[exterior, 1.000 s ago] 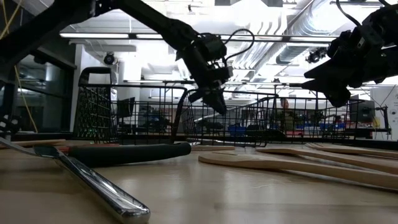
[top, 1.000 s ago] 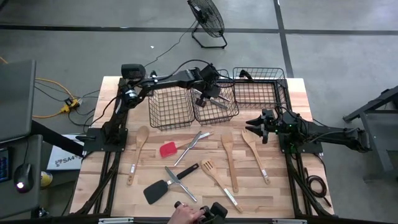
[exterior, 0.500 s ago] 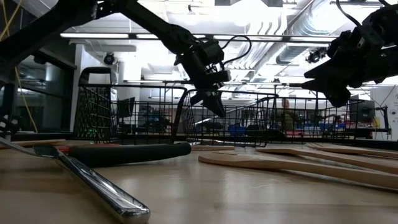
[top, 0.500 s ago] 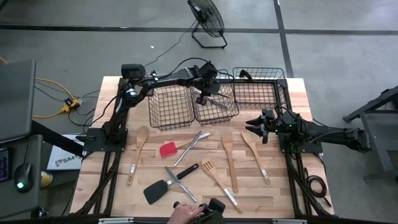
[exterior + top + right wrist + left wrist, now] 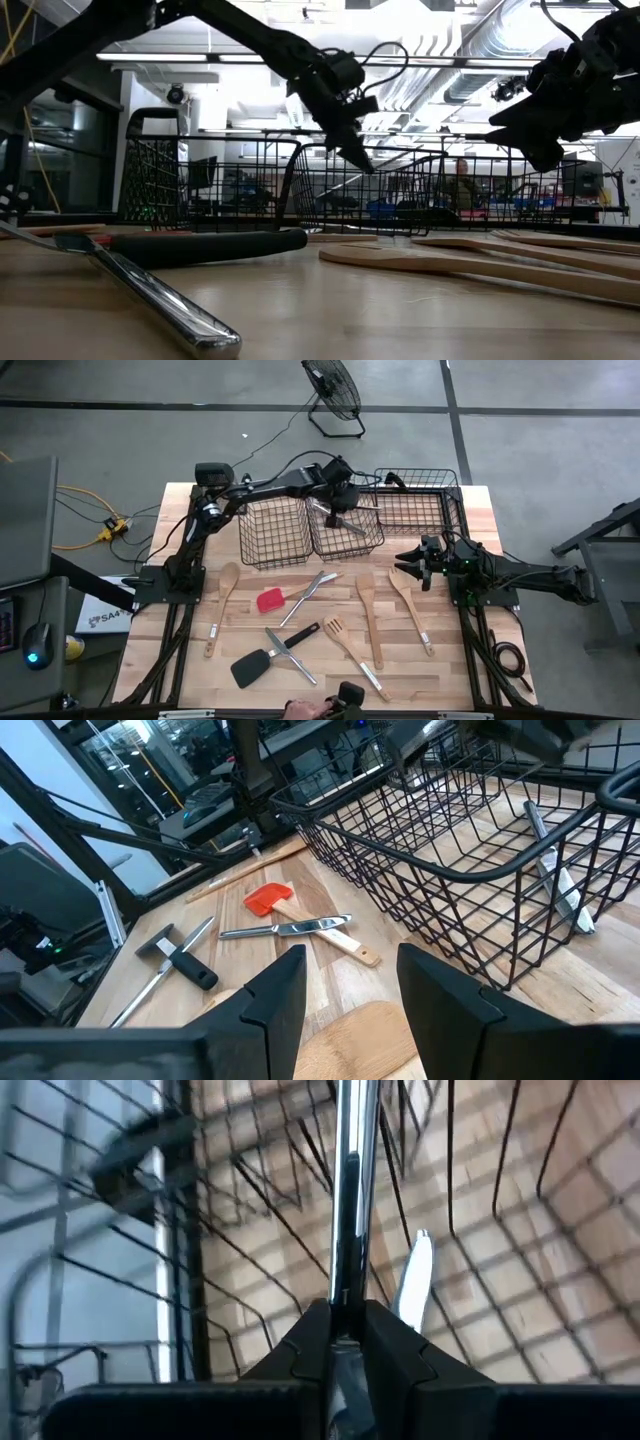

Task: Pick & Place Kitchen Items
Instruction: Put the silver knife into the middle wire basket

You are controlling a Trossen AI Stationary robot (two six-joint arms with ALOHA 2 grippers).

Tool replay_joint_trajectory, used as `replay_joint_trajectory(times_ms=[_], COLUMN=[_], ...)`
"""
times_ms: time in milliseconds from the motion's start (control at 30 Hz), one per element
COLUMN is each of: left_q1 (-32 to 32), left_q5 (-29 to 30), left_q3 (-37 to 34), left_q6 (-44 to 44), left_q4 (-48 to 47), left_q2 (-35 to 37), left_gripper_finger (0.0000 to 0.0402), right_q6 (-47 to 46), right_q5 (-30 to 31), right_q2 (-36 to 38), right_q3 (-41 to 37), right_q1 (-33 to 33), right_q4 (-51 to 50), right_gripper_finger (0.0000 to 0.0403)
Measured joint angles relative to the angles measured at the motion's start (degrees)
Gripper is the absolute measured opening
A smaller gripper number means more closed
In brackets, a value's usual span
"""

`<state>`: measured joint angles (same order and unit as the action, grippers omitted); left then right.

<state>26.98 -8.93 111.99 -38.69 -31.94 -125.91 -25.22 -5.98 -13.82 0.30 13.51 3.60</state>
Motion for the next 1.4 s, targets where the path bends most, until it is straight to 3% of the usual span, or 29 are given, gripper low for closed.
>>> replay_joint_trajectory(times_ms=[300,467,733,967,1400], left_q1=[1.11,1.20,1.14,1.14,1.14], left_q5=[1.62,0.96,0.68,0.54,0.78], left_q3=[-0.09,-0.11,-0.09,-0.09,-0.13], left_q6=[-2.28,-10.42,-10.96,-10.58,-9.44], left_q4=[-2.02,-4.68,-5.47,-5.48,-6.69], left_q2=[-0.69,-0.71,-0.72,-0.72,0.01], left_gripper_finger=[0.0033,0.0033,0.0034,0.0093,0.0102], right_q6=[0.01,0.01,0.01,0.01,0.00], right_q5=[0.02,0.00,0.00,0.00,0.01], right_q2=[0.00,0.00,0.02,0.02,0.02], right_q3=[0.00,0.01,0.00,0.00,0.01], right_q1=[0.01,-0.01,0.00,0.01,0.01], right_q4=[0.02,0.00,0.00,0.00,0.00], right_gripper_finger=[0.0151,0.0151,0.0151,0.0151,0.0151])
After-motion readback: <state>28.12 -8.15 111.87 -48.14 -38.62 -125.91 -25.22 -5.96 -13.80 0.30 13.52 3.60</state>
